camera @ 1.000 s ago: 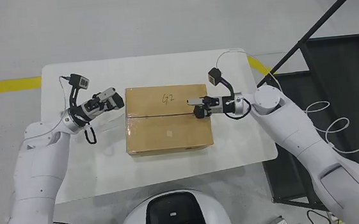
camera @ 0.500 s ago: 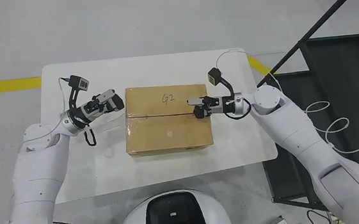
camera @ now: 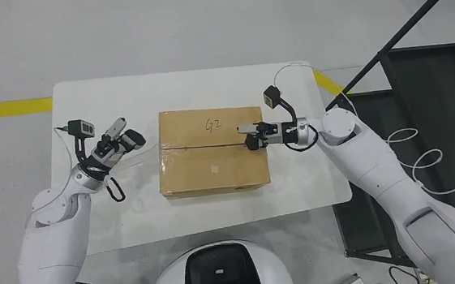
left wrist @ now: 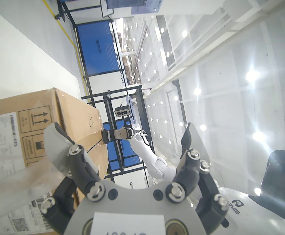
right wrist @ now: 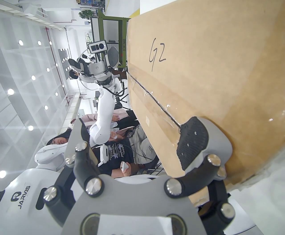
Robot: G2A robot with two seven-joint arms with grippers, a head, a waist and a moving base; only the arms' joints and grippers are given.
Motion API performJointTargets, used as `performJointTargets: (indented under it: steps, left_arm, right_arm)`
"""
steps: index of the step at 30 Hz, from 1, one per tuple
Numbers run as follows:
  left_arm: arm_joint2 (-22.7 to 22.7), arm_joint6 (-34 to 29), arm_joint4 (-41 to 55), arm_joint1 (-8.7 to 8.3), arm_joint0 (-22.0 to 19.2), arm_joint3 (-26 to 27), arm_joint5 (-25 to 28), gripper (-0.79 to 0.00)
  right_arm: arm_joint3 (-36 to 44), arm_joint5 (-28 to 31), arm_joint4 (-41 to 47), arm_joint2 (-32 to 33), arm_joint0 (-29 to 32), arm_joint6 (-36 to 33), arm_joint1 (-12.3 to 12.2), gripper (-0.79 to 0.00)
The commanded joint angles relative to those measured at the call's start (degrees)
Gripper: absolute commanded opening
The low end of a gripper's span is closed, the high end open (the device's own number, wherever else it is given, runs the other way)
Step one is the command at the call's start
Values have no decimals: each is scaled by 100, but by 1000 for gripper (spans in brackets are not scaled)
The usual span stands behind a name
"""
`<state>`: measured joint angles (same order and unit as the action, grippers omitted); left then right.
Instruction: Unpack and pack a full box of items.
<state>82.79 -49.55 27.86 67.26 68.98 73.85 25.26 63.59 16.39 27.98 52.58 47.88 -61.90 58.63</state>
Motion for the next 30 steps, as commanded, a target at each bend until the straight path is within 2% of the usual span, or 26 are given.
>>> performJointTargets:
  steps: [1, 6, 23, 30]
  left_arm:
    - [87, 151, 140, -8, 232, 122, -46, 0]
    - [201, 235, 273, -28, 507, 238, -107, 0]
    - [196, 333, 227, -28, 531, 285, -163, 0]
    - [306, 772, 686, -12, 1213, 621, -269, 0]
  right_arm:
    - [0, 0, 0, 0, 0, 0, 0, 0]
    - [0, 0, 0, 0, 0, 0, 0, 0]
    - [0, 0, 0, 0, 0, 0, 0, 0]
    - [0, 0, 0, 0, 0, 0, 0, 0]
